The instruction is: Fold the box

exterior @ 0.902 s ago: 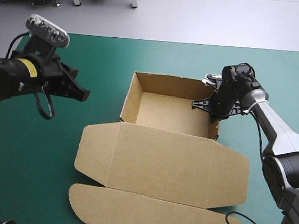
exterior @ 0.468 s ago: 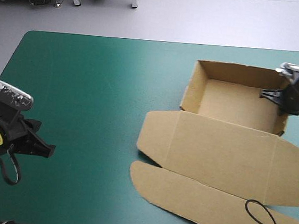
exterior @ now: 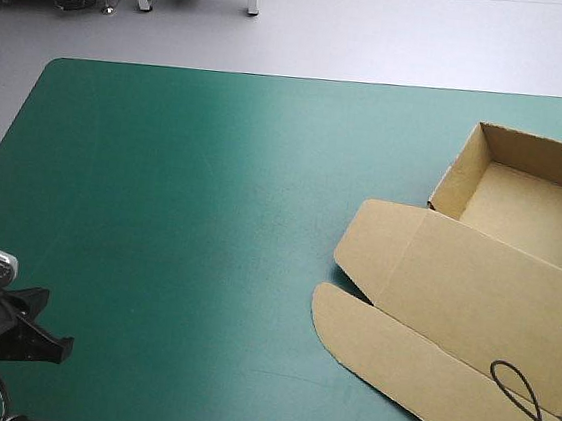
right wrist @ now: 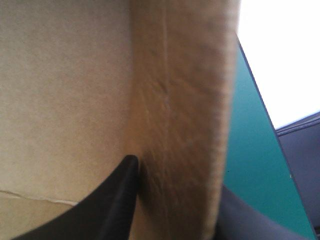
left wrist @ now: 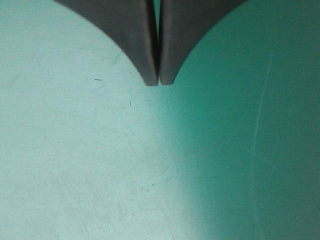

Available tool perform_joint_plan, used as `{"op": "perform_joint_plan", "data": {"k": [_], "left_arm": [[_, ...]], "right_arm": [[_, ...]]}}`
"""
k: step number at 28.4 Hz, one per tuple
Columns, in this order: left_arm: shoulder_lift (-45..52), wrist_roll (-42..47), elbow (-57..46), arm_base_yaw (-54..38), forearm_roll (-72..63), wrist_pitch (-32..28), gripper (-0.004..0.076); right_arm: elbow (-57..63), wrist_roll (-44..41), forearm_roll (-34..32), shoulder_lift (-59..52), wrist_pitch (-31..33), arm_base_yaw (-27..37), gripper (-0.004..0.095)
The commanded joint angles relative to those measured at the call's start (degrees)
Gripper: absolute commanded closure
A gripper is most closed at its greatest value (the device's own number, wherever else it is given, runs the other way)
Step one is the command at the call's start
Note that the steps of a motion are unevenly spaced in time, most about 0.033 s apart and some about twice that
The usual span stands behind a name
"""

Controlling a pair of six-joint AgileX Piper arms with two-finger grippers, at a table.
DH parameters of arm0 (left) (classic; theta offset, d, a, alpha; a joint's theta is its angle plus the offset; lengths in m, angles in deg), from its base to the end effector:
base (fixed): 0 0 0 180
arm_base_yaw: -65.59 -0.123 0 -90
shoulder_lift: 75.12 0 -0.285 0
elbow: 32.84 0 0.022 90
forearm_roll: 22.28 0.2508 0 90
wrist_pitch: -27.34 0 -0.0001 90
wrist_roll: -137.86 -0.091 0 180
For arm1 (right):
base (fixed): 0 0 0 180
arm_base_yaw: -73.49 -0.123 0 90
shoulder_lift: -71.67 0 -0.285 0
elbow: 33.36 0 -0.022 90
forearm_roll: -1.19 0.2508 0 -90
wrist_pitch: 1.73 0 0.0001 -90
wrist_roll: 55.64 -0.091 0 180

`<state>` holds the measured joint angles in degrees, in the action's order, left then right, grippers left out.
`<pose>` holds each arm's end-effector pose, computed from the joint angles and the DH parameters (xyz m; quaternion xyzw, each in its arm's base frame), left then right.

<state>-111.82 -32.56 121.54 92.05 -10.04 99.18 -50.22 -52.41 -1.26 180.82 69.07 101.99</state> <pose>0.0508 -0.0048 0.3676 0.1257 0.9072 -0.0188 0.4011 0.3246 -0.1804 0.3172 0.2124 0.9658 -0.0604 0.1357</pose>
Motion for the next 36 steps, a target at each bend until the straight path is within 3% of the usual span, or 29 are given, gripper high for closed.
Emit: {"op": "perform_joint_plan", "data": {"k": [1,6,10,13,16,21,24,28,33,36], "left_arm": [[0.75,1.37,-0.06,0.20,0.49,1.97,0.0733],[1.22,1.37,-1.12,0.20,0.01,1.97,0.0733],[1.22,1.13,-2.30,0.20,-0.08,1.97,0.0733],[1.34,1.13,-3.15,0.20,-0.08,1.97,0.0733],[2.95,1.13,-4.84,0.20,-0.08,1.21,0.0733],[8.86,1.66,-10.30,0.20,-0.81,-1.66,0.0733],[13.59,1.66,-13.43,0.20,-0.81,-1.92,0.0733],[18.51,1.66,-16.57,0.20,-1.39,-3.51,0.0733],[21.22,1.66,-18.97,0.20,-2.81,-3.65,0.0733],[21.22,1.41,-20.35,0.20,-3.86,-5.93,0.0733]], "right_arm": [[-1.54,1.82,1.03,-2.52,0.72,0.11,0.0431],[-1.54,2.42,1.87,-6.03,0.72,0.11,0.0438],[-1.54,2.85,6.16,-11.64,0.72,0.11,0.0439],[-0.42,1.78,15.93,-17.08,0.82,0.11,0.0442],[2.47,7.19,25.31,-24.32,0.82,-1.00,0.0505],[10.19,8.63,22.73,-37.32,0.71,-9.27,0.0787],[16.91,10.97,23.57,-45.12,0.02,-15.38,0.0897],[26.84,12.99,23.01,-55.40,-4.03,-20.61,0.0917],[42.36,13.07,19.04,-66.89,-7.91,-20.90,0.0919],[52.38,17.25,23.68,-72.00,-10.94,-20.96,0.0921]]}}
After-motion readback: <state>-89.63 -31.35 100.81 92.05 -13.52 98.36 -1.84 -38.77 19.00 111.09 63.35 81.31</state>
